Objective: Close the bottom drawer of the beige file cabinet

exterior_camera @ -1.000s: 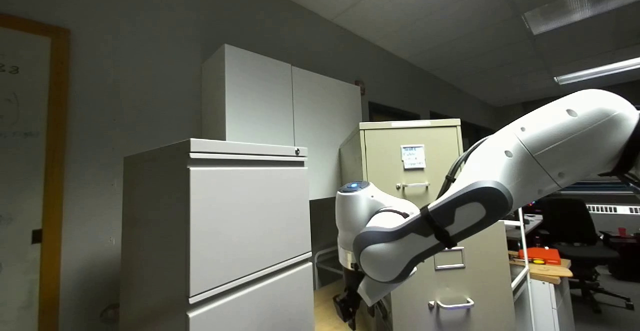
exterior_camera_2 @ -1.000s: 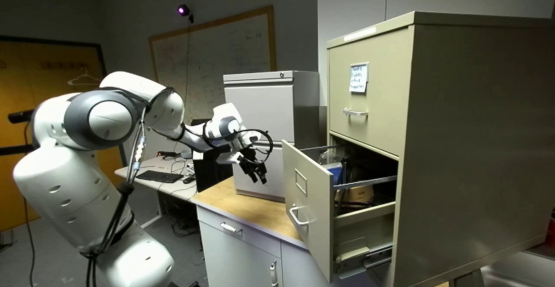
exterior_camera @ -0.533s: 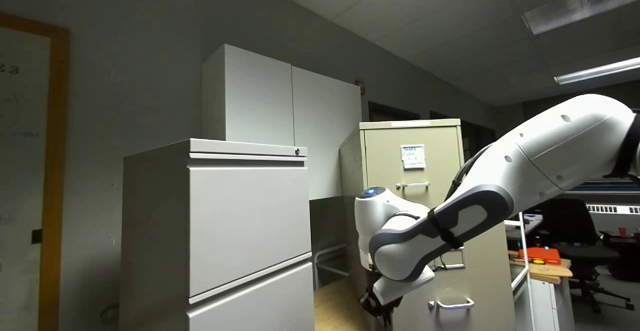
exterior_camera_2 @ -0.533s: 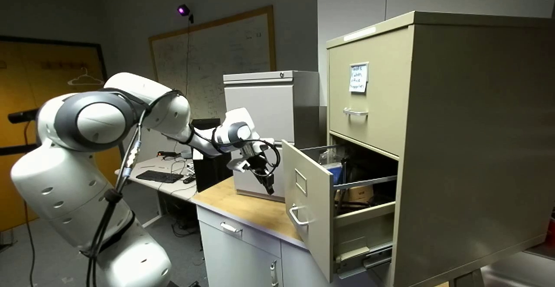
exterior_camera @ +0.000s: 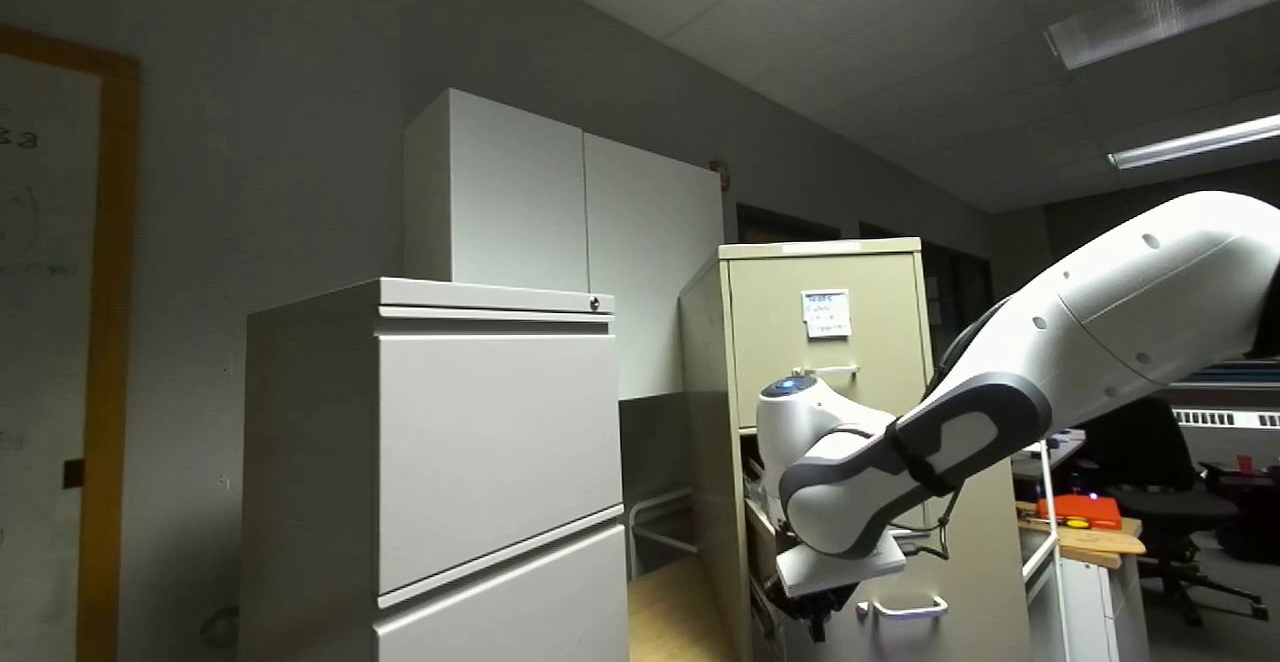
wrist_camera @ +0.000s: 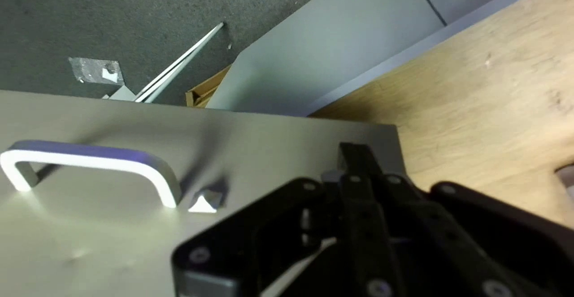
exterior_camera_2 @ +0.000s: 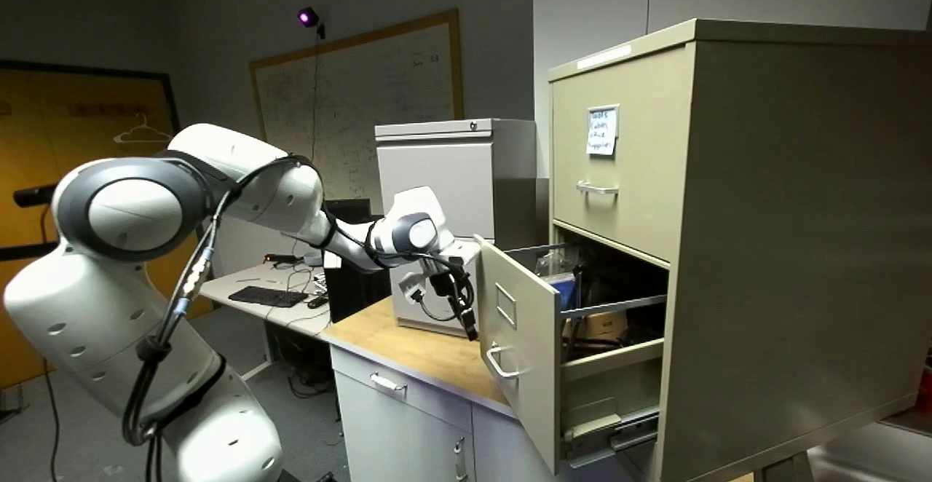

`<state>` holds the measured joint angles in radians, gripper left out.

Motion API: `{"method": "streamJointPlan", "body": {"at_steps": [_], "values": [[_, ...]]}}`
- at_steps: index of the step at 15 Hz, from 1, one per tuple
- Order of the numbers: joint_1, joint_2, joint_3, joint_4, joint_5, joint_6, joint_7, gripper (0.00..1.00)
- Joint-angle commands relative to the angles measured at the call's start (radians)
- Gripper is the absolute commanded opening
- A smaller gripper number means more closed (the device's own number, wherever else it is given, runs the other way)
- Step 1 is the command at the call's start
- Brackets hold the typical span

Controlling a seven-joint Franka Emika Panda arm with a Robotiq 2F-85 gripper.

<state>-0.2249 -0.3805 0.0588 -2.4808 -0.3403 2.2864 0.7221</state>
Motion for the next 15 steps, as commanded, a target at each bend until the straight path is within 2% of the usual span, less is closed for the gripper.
{"method": "streamJointPlan", "body": {"at_steps": [1, 9, 12, 15], "values": [[-0.062, -0.047, 0.000, -0.025, -0.066, 0.083, 0.147, 0.00], [-0.168, -0.048, 0.029, -0.075, -0.201, 0.302, 0.491, 0.00], [-0.239, -0.021, 0.068, -0.077, -0.313, 0.408, 0.653, 0.00], [-0.307, 0.011, 0.115, -0.057, -0.476, 0.473, 0.868, 0.00]]}}
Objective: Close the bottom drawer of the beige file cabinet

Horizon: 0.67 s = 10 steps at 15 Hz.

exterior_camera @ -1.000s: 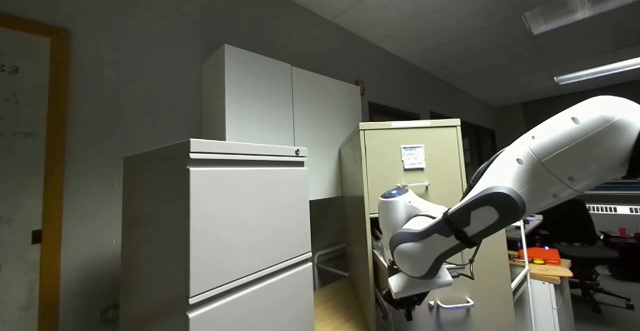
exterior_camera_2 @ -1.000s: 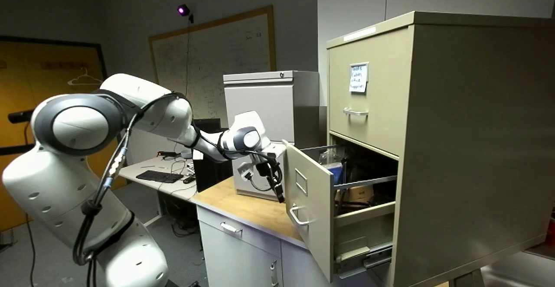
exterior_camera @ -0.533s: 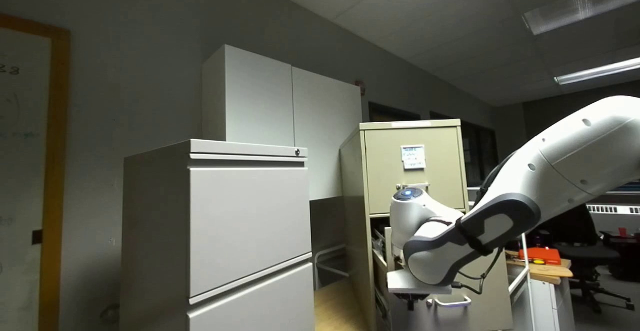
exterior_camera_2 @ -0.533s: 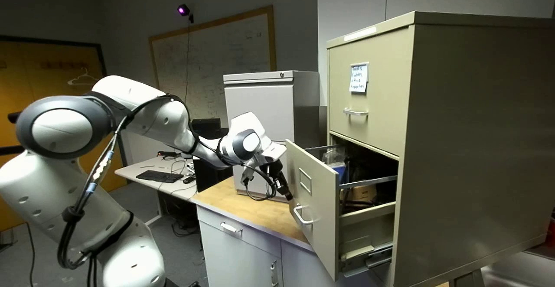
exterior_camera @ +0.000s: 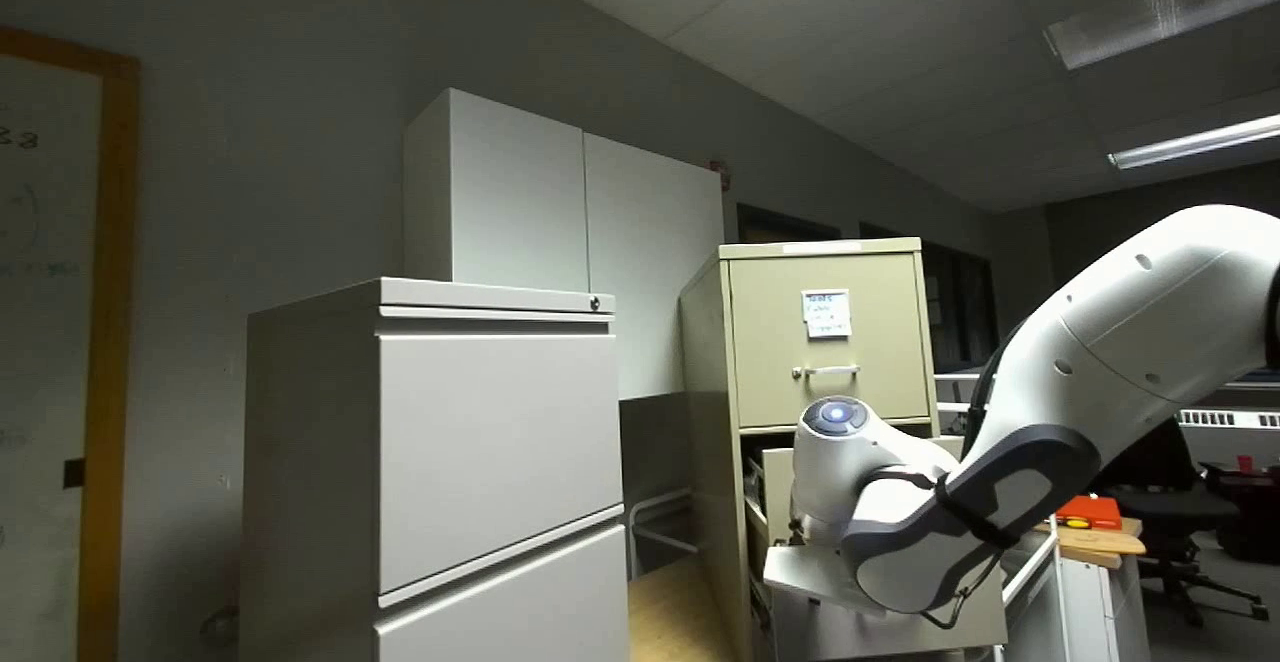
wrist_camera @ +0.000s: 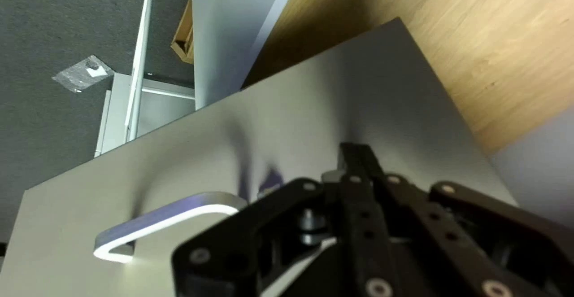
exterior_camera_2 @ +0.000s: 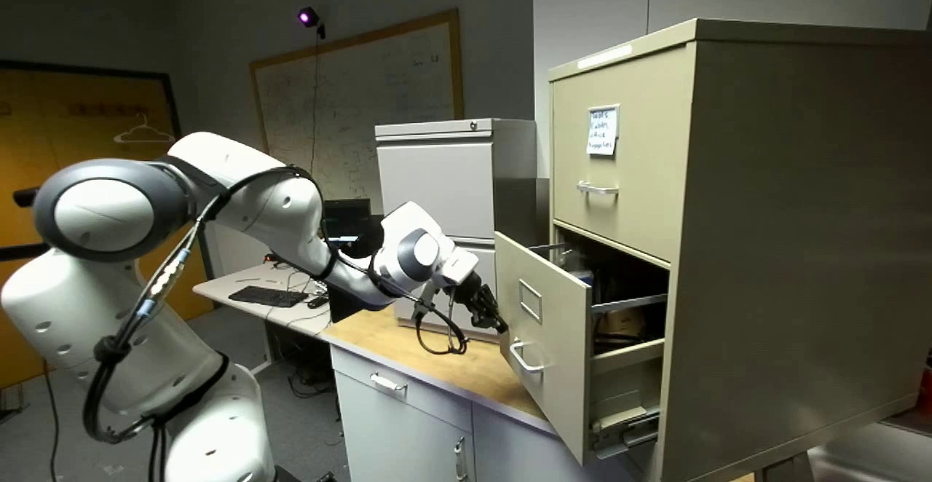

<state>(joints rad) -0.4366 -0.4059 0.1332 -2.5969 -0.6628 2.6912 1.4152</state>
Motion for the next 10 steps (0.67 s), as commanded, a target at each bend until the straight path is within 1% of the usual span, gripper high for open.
{"method": "streamJointPlan", "body": {"at_steps": [1, 3, 5, 8, 10], "values": [[-0.141, 0.049, 0.082, 0.072, -0.207, 0.086, 0.252, 0.00], [-0.199, 0.064, 0.139, 0.103, -0.324, 0.094, 0.411, 0.00], [-0.251, 0.084, 0.197, 0.148, -0.428, 0.072, 0.557, 0.00], [-0.313, 0.128, 0.272, 0.216, -0.568, 0.008, 0.763, 0.00], [-0.336, 0.169, 0.316, 0.267, -0.648, -0.063, 0.887, 0.00]]}}
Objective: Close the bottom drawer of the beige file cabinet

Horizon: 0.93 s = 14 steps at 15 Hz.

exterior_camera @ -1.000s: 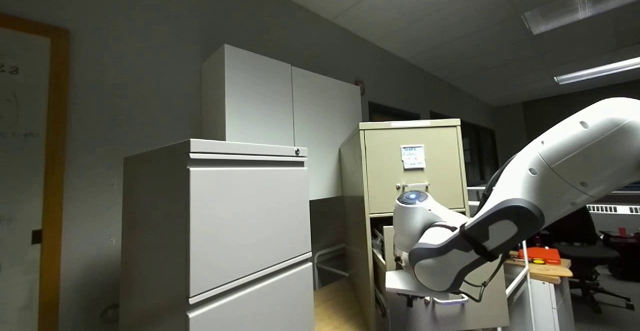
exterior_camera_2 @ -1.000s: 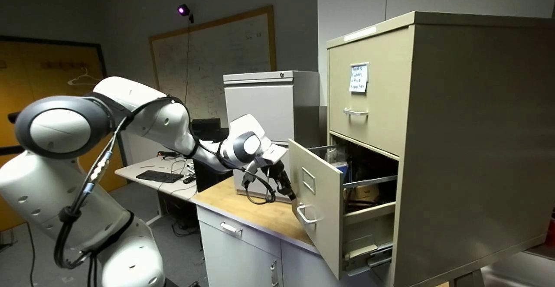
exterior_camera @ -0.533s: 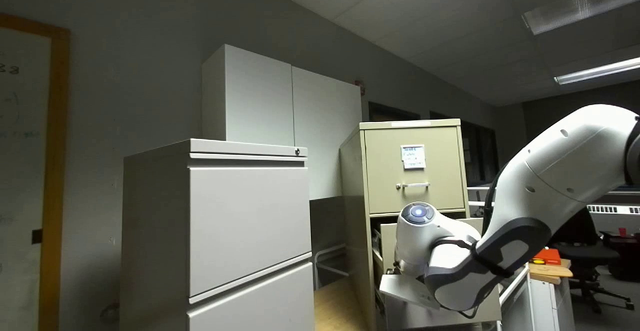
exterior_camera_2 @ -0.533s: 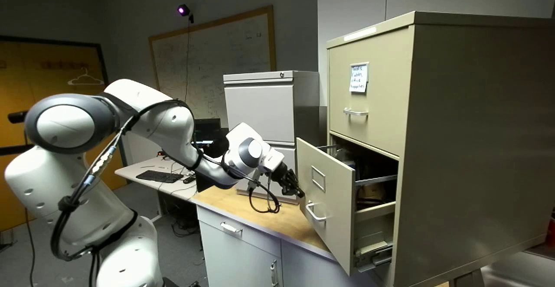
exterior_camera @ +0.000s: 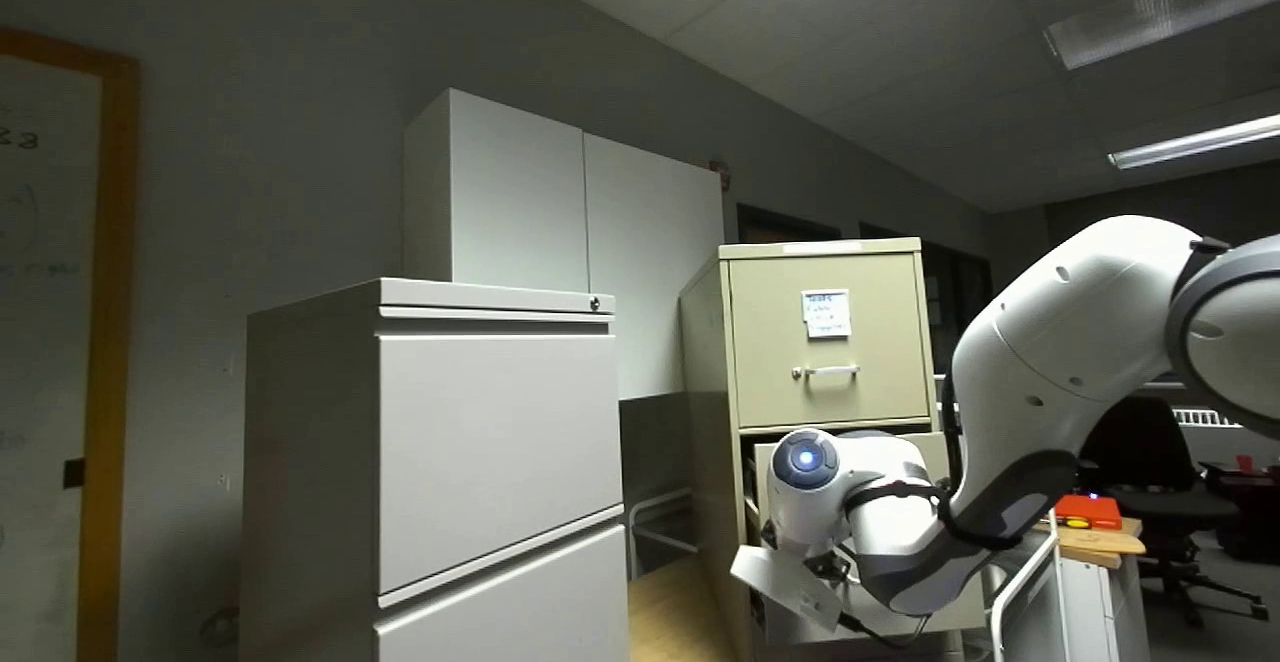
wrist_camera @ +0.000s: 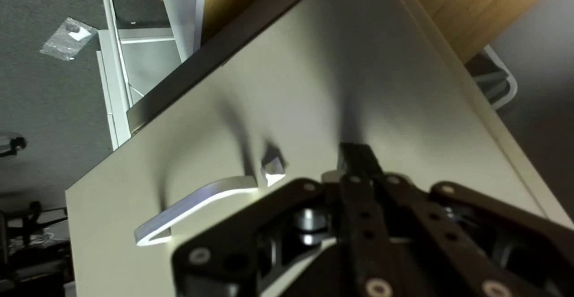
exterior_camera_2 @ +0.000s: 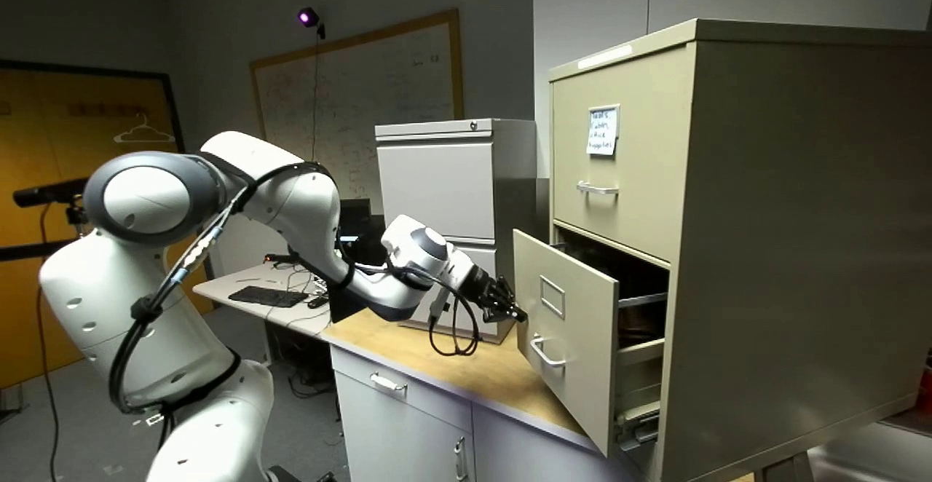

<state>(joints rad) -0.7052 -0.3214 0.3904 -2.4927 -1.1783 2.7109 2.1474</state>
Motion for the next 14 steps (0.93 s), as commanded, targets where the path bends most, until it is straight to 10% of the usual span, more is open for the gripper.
{"method": "streamJointPlan", "body": {"at_steps": [1, 4, 5, 8, 14], "values": [[-0.072, 0.106, 0.079, 0.187, -0.166, -0.126, 0.213, 0.00], [-0.072, 0.173, 0.129, 0.258, -0.258, -0.277, 0.360, 0.00], [0.127, 0.218, -0.034, 0.283, -0.313, -0.379, 0.408, 0.00], [0.319, 0.299, -0.160, 0.357, -0.386, -0.585, 0.499, 0.00], [0.539, 0.417, -0.344, 0.494, -0.317, -0.702, 0.389, 0.00]]}}
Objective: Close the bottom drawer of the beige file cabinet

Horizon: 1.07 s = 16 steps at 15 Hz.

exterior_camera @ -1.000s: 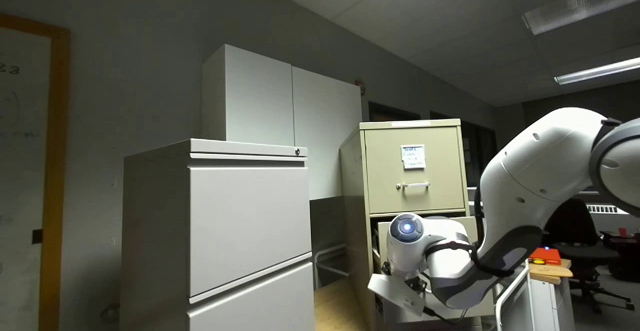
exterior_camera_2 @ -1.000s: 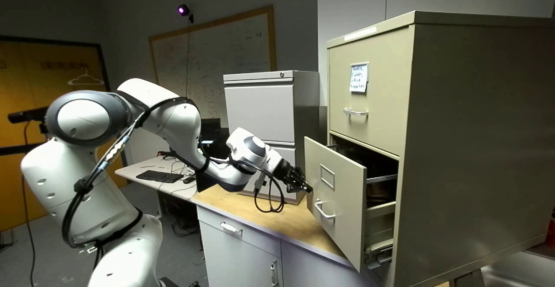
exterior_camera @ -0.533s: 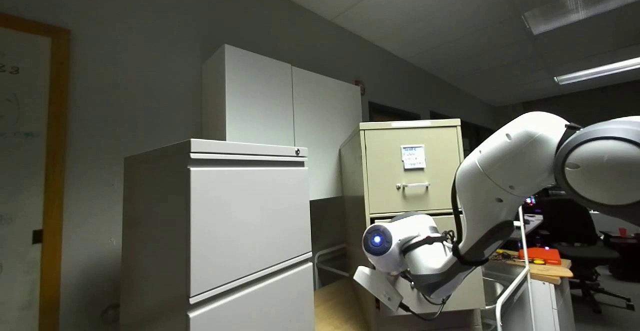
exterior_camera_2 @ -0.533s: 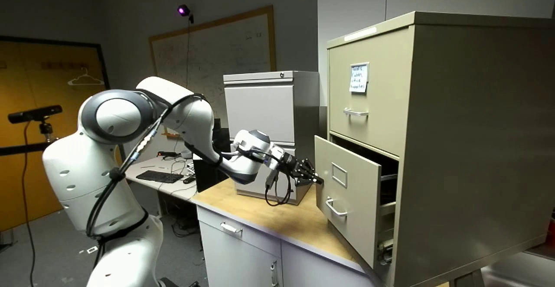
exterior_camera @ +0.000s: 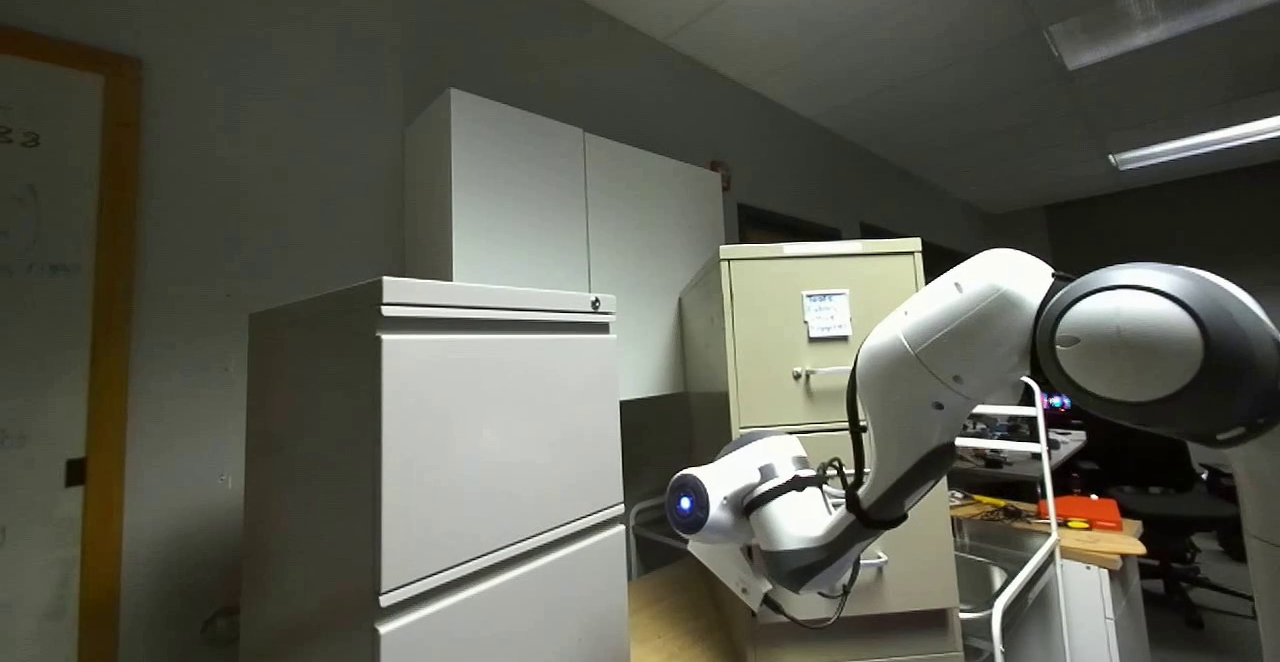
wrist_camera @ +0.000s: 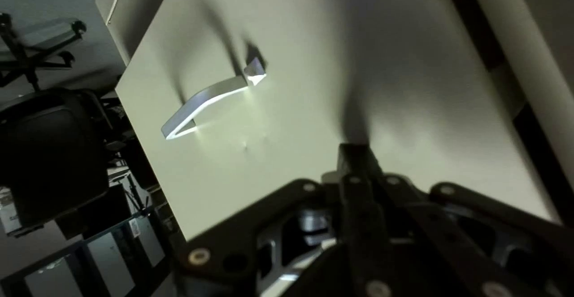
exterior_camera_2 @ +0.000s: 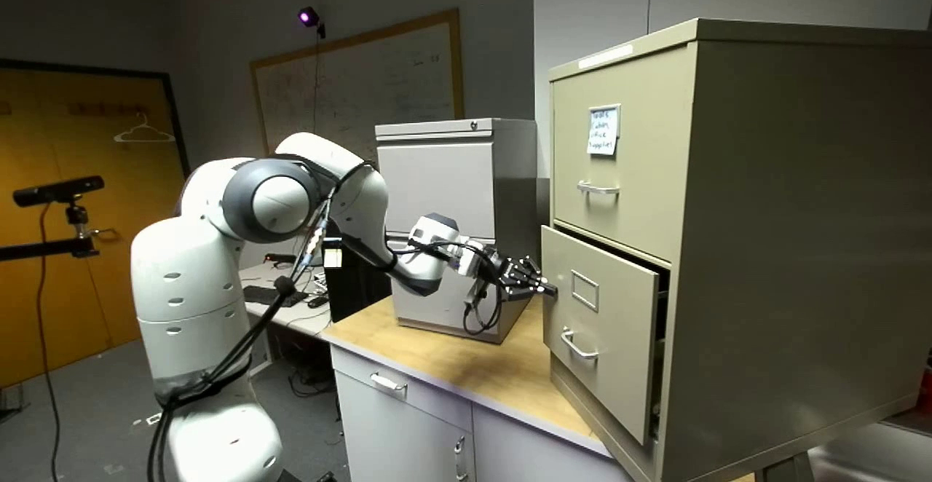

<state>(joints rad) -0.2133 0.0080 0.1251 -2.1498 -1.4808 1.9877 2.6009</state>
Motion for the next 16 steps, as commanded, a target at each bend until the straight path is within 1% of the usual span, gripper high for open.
{"method": "streamJointPlan", "body": {"at_steps": [1, 2, 4, 5, 9, 11, 13, 16], "values": [[0.056, 0.094, -0.098, 0.164, 0.007, 0.066, -0.097, 0.00], [0.059, 0.094, -0.116, 0.172, 0.042, 0.139, -0.141, 0.00], [0.067, 0.101, -0.142, 0.199, 0.096, 0.185, -0.219, 0.00], [0.065, 0.101, -0.155, 0.208, 0.138, 0.240, -0.272, 0.00], [0.058, 0.119, -0.196, 0.248, 0.292, 0.357, -0.452, 0.00], [0.060, 0.122, -0.209, 0.261, 0.359, 0.363, -0.531, 0.00], [0.063, 0.123, -0.213, 0.272, 0.404, 0.354, -0.584, 0.00], [0.066, 0.124, -0.217, 0.275, 0.442, 0.350, -0.660, 0.00]]}}
